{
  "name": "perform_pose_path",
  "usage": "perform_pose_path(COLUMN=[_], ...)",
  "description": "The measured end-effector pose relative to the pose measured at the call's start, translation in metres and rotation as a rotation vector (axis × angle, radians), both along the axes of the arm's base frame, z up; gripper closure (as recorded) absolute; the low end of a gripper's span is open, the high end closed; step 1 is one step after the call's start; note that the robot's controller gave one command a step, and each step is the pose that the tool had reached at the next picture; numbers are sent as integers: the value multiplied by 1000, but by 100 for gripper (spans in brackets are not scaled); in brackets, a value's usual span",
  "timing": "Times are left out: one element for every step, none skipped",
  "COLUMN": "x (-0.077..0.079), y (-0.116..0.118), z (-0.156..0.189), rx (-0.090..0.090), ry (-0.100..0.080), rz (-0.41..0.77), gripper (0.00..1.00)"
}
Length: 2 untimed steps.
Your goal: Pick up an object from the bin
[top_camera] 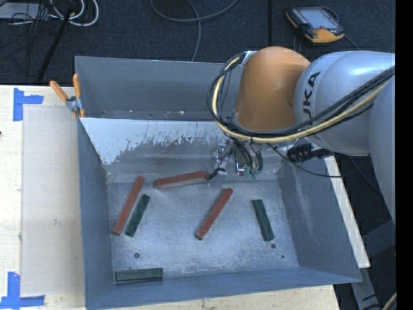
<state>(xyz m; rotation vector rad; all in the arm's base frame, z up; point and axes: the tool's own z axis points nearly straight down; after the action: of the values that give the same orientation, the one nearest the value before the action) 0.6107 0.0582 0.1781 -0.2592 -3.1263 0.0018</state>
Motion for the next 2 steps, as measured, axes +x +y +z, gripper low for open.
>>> perform_pose_path(x=[7,6], y=[-23,-58], z=[56,85], rx=[1,1], ry=[-7,-8], rz=[113,160], gripper=[100,0])
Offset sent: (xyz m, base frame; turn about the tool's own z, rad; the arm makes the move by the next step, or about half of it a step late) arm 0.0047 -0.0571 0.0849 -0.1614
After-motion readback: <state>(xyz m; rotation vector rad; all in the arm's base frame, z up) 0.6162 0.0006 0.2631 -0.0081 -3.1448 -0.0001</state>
